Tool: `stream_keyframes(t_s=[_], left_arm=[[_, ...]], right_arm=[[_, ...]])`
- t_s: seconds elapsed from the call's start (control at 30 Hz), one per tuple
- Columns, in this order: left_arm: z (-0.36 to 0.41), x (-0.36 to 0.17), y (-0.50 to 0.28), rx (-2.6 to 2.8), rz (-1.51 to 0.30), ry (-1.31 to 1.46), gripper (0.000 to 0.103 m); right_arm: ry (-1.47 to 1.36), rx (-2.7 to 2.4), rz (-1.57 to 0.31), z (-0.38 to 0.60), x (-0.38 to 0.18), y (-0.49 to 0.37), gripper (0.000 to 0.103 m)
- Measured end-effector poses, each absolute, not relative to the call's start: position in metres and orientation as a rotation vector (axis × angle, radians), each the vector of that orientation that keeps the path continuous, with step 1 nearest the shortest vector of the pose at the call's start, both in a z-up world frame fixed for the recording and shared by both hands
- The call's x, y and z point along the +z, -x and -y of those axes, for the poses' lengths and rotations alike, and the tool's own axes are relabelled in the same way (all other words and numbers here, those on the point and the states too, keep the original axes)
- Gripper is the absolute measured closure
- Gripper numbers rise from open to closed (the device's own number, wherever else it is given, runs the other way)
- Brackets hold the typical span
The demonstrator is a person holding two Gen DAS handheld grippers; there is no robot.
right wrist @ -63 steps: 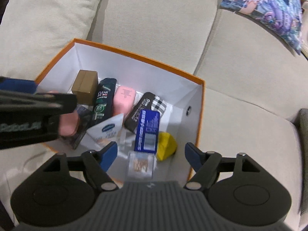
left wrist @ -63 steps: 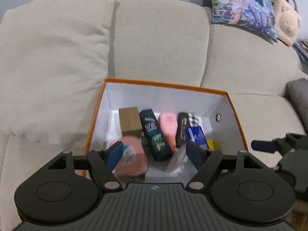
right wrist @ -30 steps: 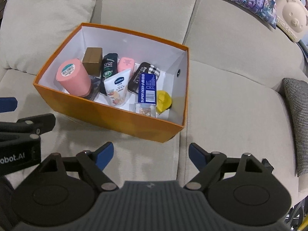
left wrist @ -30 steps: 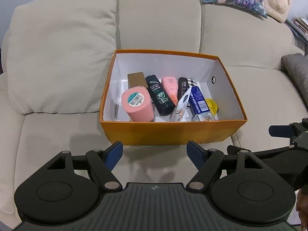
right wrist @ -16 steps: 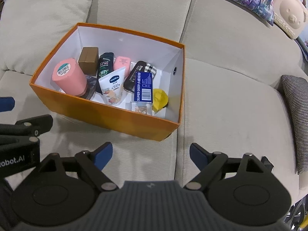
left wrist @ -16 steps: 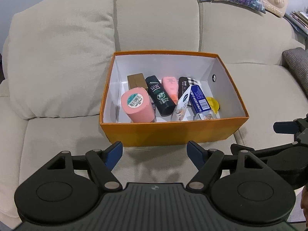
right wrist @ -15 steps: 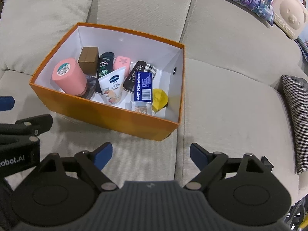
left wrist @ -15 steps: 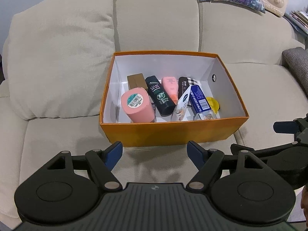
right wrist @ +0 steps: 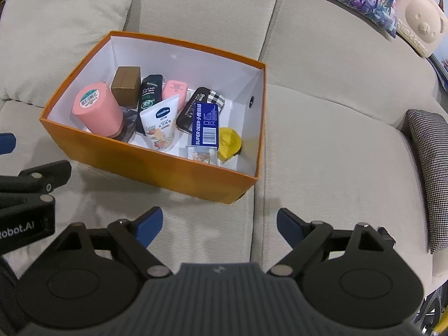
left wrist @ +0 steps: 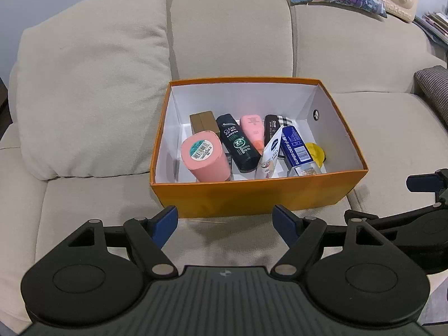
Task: Organize rigid objects
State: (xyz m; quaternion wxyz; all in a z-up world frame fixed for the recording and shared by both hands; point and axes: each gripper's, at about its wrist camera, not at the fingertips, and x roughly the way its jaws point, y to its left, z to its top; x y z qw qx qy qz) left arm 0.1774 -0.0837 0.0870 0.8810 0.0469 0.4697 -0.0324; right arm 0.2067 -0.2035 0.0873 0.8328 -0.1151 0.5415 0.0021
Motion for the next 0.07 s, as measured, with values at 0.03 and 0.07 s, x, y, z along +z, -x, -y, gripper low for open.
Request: stream_keyframes(t_s=[0.03,0.07], left_arm=[[0.0837,0.0871,-0.1772,-0.064,-0.974,-0.101,0.013],[0.0843,0.0868,-0.1773,-0.070,-0.975,-0.105,0.013]], right_arm=[[0.244,0.003,-1.147,0.2039,0.0871,-0.2067,0.014],[0.245,0.004,-1.147,0.2041,0.0870,-0.2067,0.013]])
